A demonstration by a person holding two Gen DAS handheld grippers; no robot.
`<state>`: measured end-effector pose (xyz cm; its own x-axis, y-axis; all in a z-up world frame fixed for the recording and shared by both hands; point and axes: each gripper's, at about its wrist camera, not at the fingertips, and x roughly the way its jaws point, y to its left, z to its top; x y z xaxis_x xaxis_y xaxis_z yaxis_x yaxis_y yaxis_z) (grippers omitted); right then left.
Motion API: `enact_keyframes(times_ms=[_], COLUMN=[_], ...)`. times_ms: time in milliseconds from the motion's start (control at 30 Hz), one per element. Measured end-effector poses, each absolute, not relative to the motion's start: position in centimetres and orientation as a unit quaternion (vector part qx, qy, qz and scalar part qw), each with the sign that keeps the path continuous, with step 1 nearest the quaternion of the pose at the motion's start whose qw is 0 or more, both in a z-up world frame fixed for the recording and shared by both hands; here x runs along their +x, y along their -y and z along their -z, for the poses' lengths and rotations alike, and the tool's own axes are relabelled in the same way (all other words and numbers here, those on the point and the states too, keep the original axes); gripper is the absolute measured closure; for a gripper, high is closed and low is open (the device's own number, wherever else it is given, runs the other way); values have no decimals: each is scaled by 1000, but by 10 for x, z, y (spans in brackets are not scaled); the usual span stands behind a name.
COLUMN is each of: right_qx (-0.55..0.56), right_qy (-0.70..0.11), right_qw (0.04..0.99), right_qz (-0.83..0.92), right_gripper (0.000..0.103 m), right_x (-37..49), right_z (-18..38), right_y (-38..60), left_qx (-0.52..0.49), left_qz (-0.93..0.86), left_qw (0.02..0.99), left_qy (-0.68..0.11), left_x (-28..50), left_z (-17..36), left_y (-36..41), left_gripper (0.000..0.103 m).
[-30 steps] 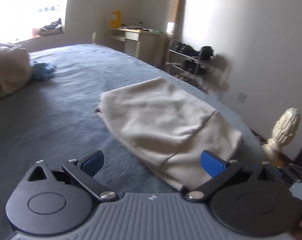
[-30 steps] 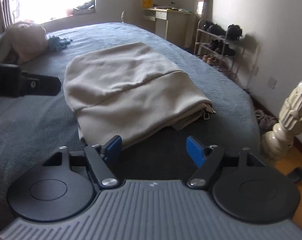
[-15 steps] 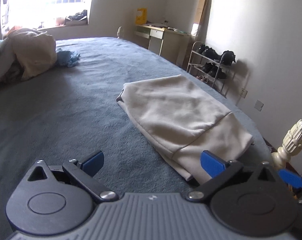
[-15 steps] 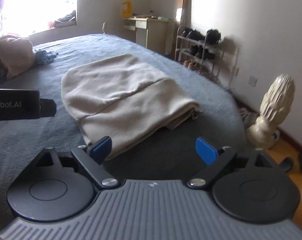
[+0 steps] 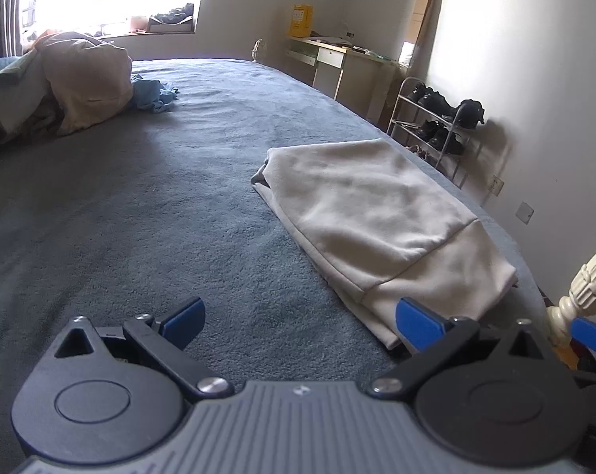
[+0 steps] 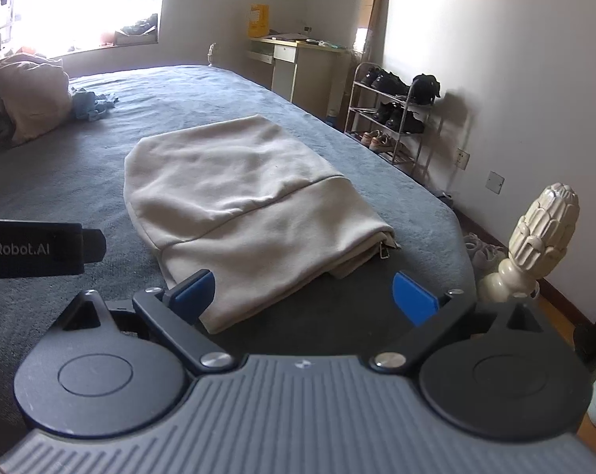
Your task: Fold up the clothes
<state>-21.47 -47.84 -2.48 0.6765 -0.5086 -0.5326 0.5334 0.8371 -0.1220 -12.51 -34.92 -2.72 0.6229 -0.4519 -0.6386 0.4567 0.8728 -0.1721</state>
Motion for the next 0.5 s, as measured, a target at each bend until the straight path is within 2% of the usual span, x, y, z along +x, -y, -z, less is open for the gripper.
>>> enact_keyframes(times_ms=[500], right_qx=[15], right_qy=[-287], right_qw=[915], right_qz=[284], right_gripper=[1], right_x=[-212], right_z=[27], right_y=[476], left_qx=[9], left_qz=[259], left_qw=[900], left_qy=[-349], left_x=[-131], left_z=[28], left_y=[352], left_gripper=[0])
